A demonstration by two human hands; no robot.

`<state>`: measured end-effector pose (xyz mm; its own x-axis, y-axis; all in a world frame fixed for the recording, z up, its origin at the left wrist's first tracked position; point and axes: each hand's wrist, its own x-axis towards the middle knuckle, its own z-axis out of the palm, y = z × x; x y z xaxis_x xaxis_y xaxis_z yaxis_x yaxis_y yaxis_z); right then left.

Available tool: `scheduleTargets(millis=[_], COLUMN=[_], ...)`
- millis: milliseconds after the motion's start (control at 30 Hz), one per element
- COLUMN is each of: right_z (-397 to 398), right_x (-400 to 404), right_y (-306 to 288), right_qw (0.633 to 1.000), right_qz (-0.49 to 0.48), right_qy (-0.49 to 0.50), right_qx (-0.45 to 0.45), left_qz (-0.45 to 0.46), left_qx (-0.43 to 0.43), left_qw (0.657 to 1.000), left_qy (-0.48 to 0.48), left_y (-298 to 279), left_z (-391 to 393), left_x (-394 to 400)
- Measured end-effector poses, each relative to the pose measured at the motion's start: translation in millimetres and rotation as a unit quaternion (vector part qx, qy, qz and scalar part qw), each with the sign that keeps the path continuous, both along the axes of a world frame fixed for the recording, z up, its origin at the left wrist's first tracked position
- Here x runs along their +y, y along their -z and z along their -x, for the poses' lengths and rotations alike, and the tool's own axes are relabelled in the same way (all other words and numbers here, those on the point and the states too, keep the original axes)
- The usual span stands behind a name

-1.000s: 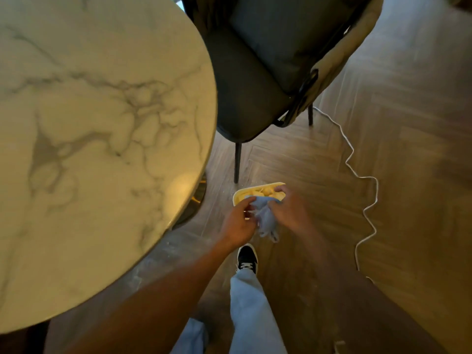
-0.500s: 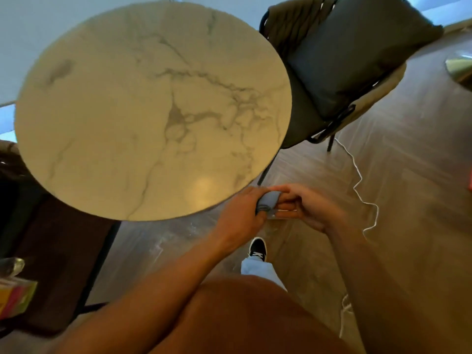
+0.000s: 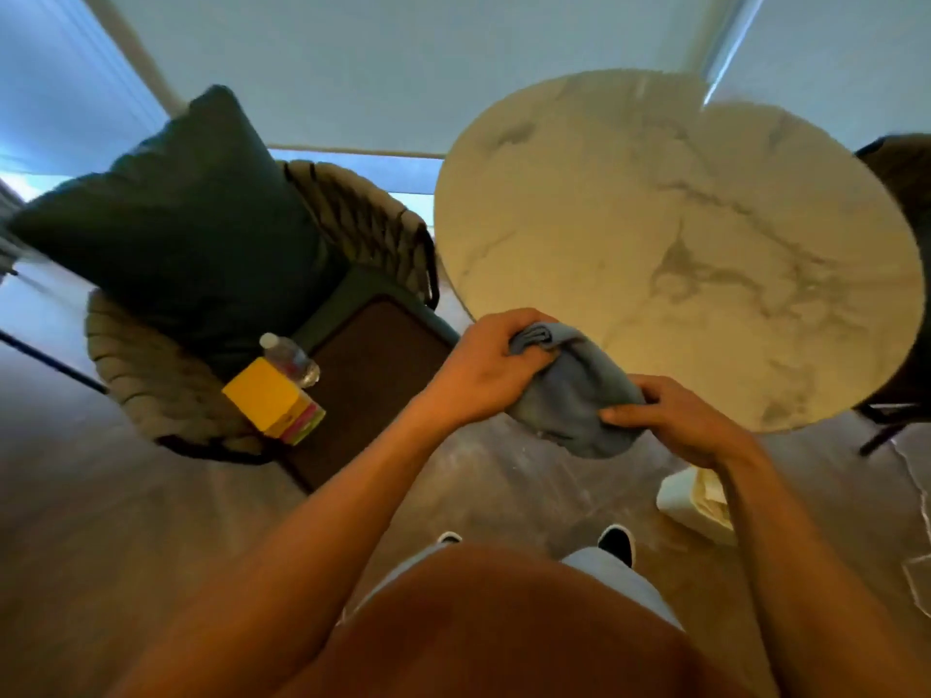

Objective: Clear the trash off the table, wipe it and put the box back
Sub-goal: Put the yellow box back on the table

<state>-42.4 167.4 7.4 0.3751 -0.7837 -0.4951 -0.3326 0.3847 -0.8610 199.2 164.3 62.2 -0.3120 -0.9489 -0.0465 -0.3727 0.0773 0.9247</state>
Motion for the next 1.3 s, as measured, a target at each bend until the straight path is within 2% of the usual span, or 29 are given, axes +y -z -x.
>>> scheduleTargets(millis=[100, 200, 300, 400, 600, 767, 900, 1167, 1200, 1233, 1300], right_z=[-59.8, -121.1, -178.7, -230.0, -303.9, -335.8, -343.3, -352.5, -354.2, -356.1, -359.5], right_x=[-18.1, -34.8, -54.0, -67.0, -75.2, -72.7, -77.8, -98.4, -99.2, -100.3, -102.8], right_y=[10.9, 18.5, 36.9, 63.1, 124.2, 192.5, 243.5, 298.5, 301.4, 302.5, 303.4], right_qw=[0.999, 0.997, 0.998, 0.998, 0.987, 0.973, 0.959, 0.928, 0.923, 0.915, 0.897], right_qz=[-0.023, -0.048, -0.057, -0.055, -0.023, -0.002, -0.021, -0.026, -0.023, -0.016, -0.007], right_qy=[-0.004, -0.007, -0.019, -0.044, -0.133, -0.18, -0.219, -0.289, -0.3, -0.314, -0.343], right_qx=[-0.026, -0.054, -0.036, -0.004, 0.082, 0.143, 0.181, 0.234, 0.241, 0.252, 0.278], left_qz=[-0.024, -0.069, -0.091, -0.11, -0.163, -0.279, -0.354, -0.393, -0.397, -0.403, -0.408], left_qx=[0.049, 0.082, 0.044, 0.019, -0.01, -0.017, -0.037, -0.097, -0.077, -0.033, -0.029], left_qw=[0.989, 0.957, 0.921, 0.895, 0.865, 0.845, 0.831, 0.818, 0.81, 0.788, 0.752], left_qy=[-0.136, -0.268, -0.377, -0.432, -0.475, -0.457, -0.428, -0.409, -0.424, -0.465, -0.517], left_y=[19.3, 49.3, 85.6, 120.0, 193.7, 271.3, 322.1, 356.0, 355.9, 354.5, 351.9], left_z=[-70.7, -125.9, -169.0, -200.7, -245.6, -260.5, -266.4, -269.9, -269.0, -268.1, -268.3], left_x=[14.2, 34.1, 53.8, 70.9, 92.2, 98.3, 92.9, 70.5, 67.6, 64.5, 63.9])
